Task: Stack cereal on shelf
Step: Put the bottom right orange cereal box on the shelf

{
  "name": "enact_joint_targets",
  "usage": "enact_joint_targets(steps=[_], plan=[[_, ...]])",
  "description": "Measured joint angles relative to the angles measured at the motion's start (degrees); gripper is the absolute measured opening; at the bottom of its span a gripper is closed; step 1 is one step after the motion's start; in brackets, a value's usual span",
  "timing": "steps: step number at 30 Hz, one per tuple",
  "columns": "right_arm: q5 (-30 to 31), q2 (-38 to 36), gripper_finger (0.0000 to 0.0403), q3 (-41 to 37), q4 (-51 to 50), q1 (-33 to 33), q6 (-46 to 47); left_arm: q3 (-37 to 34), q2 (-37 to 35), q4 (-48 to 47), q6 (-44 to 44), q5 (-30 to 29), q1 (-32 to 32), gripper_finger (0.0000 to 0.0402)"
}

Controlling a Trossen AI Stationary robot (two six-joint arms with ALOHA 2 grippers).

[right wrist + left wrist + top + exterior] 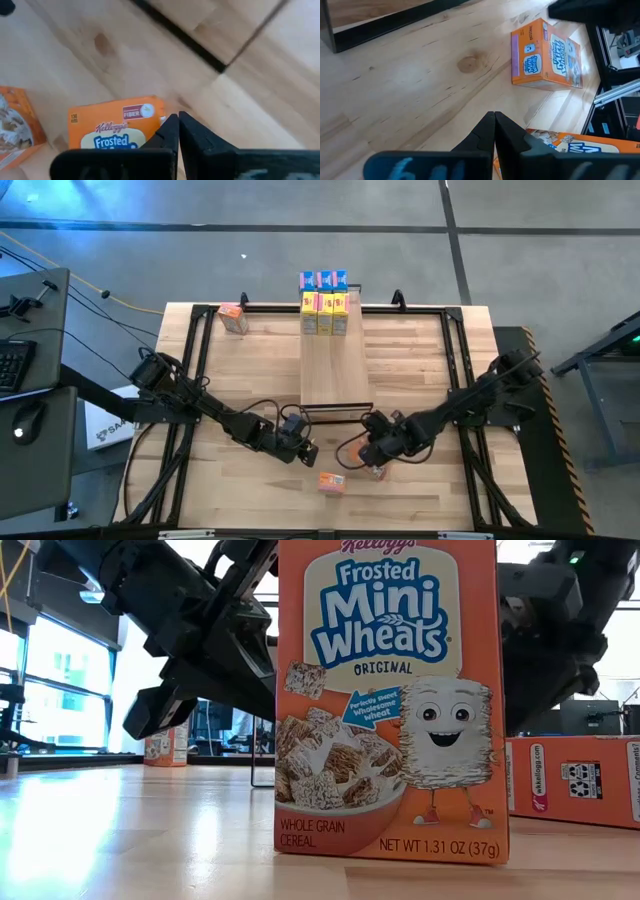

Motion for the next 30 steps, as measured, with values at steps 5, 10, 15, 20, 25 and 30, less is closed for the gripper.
enact_joint_targets(steps=[5,10,15,20,25,30], plan=[[-2.00,1.29,0.0000,-0.45,5.86,-0.41,-4.57,0.00,0.00,0.33,0.59,0.46,0.26,0.0000],[-4.80,1.29,0.0000,-0.40,16.10,-0.37,-14.87,0.00,0.00,1.45,1.81,0.74,0.34,0.0000],[-3.93,-4.01,0.0000,3.30,9.03,2.51,-14.38,0.00,0.00,4.21,4.40,3.75,0.67,0.0000],[-2.77,-9.54,0.0000,3.83,-5.68,11.22,1.97,0.00,0.00,5.57,5.68,4.26,0.61,0.0000],[-3.07,-8.32,0.0000,-0.93,-6.26,17.73,14.61,0.00,0.02,5.64,6.04,4.21,0.62,0.0000],[-3.02,-6.10,0.0000,-4.96,-2.73,17.19,16.97,-0.04,2.72,9.19,5.43,4.67,1.00,0.0000]])
